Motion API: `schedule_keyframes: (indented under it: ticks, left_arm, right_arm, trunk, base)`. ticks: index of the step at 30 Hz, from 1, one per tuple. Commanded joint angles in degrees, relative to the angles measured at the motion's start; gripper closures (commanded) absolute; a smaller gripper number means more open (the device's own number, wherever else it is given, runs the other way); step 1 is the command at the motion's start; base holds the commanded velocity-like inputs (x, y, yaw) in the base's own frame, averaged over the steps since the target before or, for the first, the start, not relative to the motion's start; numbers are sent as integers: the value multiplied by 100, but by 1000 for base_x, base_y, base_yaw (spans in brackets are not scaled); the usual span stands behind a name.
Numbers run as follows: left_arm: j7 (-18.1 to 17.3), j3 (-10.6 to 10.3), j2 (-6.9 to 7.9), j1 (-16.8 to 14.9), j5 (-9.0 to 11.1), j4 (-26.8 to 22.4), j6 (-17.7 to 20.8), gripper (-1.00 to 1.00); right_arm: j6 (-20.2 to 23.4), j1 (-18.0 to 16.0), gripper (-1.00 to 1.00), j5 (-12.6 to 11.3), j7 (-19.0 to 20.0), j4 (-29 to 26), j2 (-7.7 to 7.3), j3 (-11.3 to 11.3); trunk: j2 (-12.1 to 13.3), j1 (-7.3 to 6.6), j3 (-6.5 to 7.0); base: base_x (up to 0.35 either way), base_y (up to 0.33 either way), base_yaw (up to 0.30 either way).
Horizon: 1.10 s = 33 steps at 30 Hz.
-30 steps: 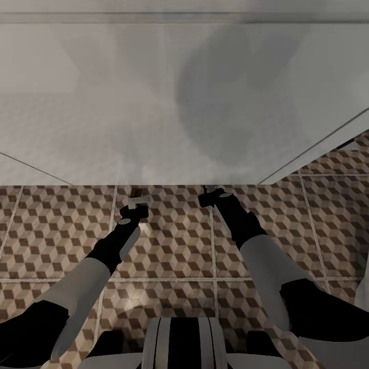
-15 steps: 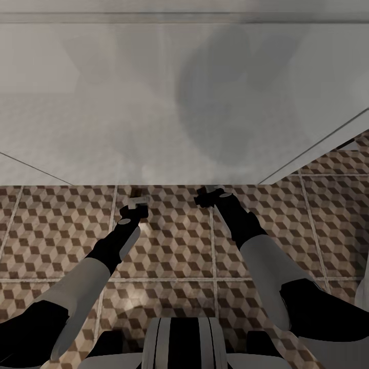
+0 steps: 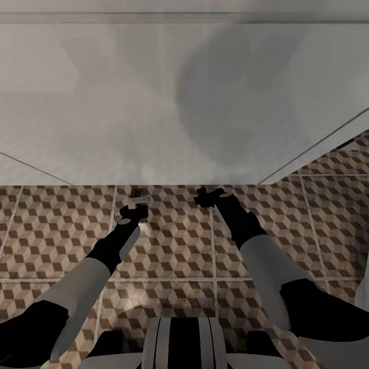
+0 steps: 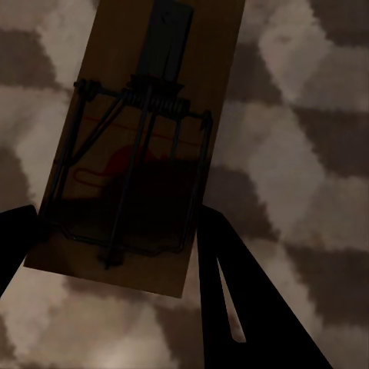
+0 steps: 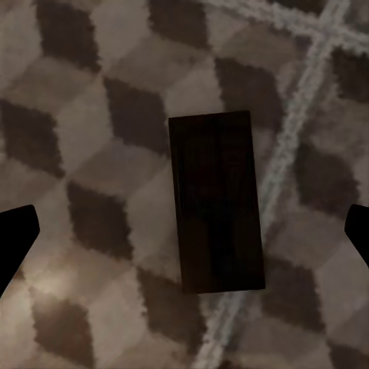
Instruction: Take the four mousetraps from the cabinet in the bathroom and place them on the bathroom floor. Make sure all four end up on the same floor surface, and ensure that at least two of them are either under or directly next to the same bathroom sink.
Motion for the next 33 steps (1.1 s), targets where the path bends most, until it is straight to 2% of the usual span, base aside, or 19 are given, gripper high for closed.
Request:
schedule_keyframes:
  ticks: [1, 19, 33]
  left_arm:
    - [37, -31, 4, -2, 35, -9, 25, 100]
    - [37, -22, -41, -2, 35, 426, 29, 100]
    - [37, -22, -38, -2, 31, 464, 20, 100]
  right_arm:
    - [32, -1, -100, 61, 39, -10, 0, -2]
    - [16, -1, -100, 61, 47, -10, 0, -2]
    - [14, -1, -100, 61, 47, -10, 0, -2]
  trunk:
    - [-1, -1, -3]
    - [-1, -1, -3]
    - [-1, -1, -3]
  base:
    - [0, 0, 0]
    - [0, 0, 0]
    - [0, 0, 0]
